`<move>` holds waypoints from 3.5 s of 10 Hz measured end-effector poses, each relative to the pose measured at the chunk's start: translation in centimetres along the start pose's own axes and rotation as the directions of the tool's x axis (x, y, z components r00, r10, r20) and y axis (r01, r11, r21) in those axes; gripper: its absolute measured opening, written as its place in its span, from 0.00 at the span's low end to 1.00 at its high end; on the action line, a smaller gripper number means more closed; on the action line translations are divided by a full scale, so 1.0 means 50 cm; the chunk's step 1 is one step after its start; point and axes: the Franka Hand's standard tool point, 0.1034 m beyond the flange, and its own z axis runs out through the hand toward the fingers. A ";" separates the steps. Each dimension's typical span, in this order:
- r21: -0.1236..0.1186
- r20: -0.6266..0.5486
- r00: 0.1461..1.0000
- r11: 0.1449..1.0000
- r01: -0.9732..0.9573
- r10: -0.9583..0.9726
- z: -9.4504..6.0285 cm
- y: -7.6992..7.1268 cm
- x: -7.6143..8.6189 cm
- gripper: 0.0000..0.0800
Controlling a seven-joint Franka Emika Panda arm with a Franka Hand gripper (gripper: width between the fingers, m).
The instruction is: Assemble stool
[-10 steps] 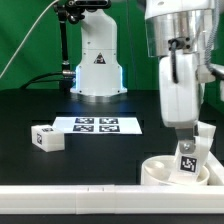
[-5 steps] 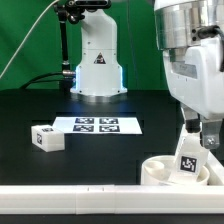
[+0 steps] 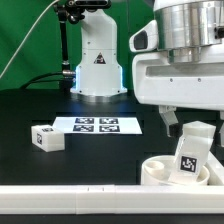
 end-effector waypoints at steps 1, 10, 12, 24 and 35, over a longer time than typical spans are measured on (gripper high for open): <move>0.000 0.000 0.994 0.994 0.112 -0.112 0.000 0.000 0.000 0.81; -0.080 -0.019 0.554 0.554 0.829 -0.832 0.006 -0.002 -0.002 0.81; -0.087 0.000 0.408 0.407 0.909 -0.913 0.007 -0.001 -0.004 0.81; -0.118 0.103 -0.234 -0.246 0.962 -0.967 0.001 0.010 0.022 0.81; -0.114 0.121 -0.211 -0.225 0.968 -0.970 0.027 0.045 0.019 0.43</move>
Offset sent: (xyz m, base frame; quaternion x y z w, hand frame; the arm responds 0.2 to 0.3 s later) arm 0.0000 0.0000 0.0000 0.0000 0.0000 -0.1938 0.9810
